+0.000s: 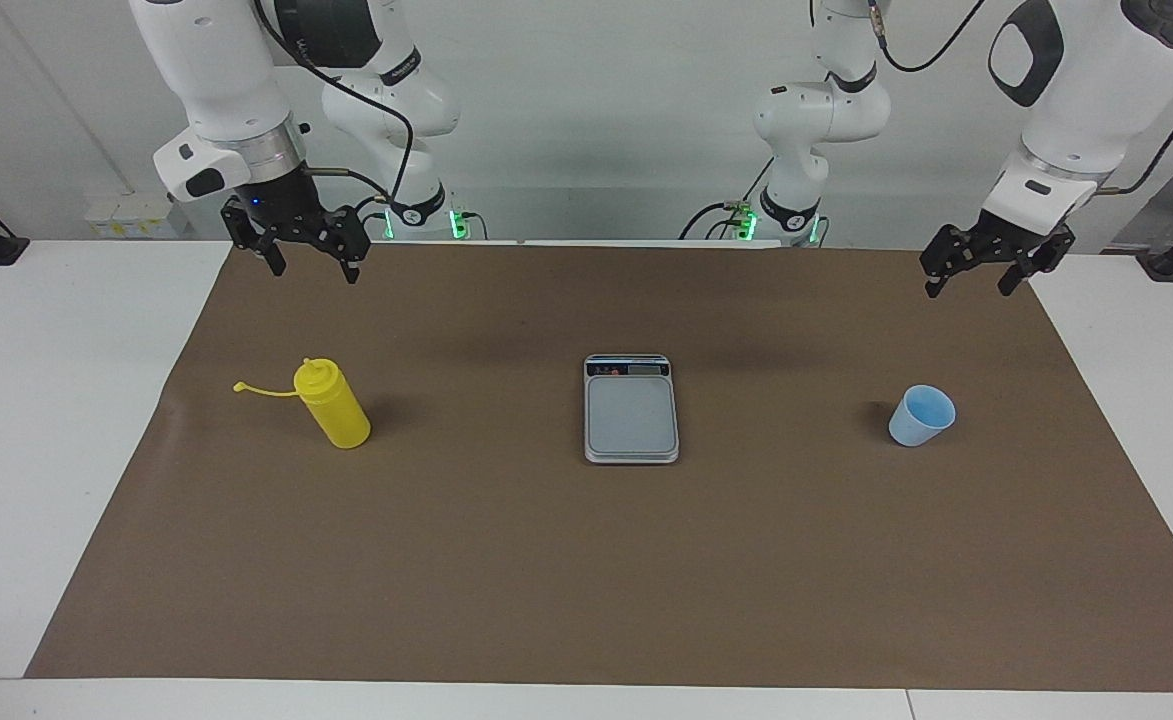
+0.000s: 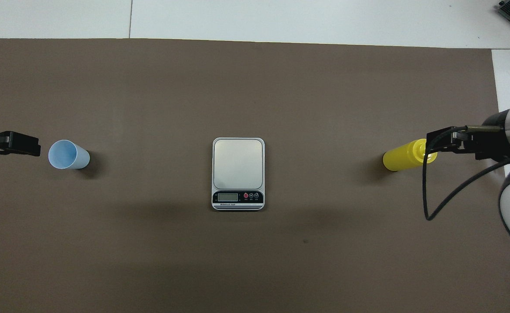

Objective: Pour seasoning into cup on scale with both arms
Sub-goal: 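Move the left gripper toward the light blue cup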

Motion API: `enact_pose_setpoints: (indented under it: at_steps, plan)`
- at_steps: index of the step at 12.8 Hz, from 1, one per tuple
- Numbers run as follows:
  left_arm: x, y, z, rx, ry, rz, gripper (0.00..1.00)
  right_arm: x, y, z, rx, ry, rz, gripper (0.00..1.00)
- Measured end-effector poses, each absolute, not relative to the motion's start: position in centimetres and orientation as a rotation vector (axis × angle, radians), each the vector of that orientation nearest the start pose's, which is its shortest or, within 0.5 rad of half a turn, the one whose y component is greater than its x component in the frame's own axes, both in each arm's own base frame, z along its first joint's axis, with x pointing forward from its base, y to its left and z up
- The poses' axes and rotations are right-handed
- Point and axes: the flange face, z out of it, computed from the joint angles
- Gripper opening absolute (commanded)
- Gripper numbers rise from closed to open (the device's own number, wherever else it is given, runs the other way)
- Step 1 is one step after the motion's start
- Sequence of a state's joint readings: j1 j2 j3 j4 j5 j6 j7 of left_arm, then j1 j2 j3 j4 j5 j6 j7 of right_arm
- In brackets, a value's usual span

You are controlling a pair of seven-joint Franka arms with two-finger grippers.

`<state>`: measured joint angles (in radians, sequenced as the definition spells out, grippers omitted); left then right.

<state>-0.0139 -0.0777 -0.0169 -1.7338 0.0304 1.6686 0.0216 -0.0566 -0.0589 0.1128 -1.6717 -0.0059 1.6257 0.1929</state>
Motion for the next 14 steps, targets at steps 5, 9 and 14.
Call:
enact_pose_setpoints:
  at_steps: [5, 9, 14]
  plan:
    - [53.7, -1.2, 59.8, -3.11, 0.081, -0.019, 1.0, 53.9, 3.2, 61.4, -3.147, 0.194, -0.021, 1.0]
    - [54.0, 1.7, 58.2, -3.114, 0.009, -0.042, 1.0, 53.9, 3.2, 61.4, -3.147, 0.184, -0.021, 1.0]
    - [54.5, 2.1, 54.6, -3.115, 0.0, -0.107, 1.0, 53.9, 3.1, 61.4, -3.147, 0.186, -0.021, 1.0]
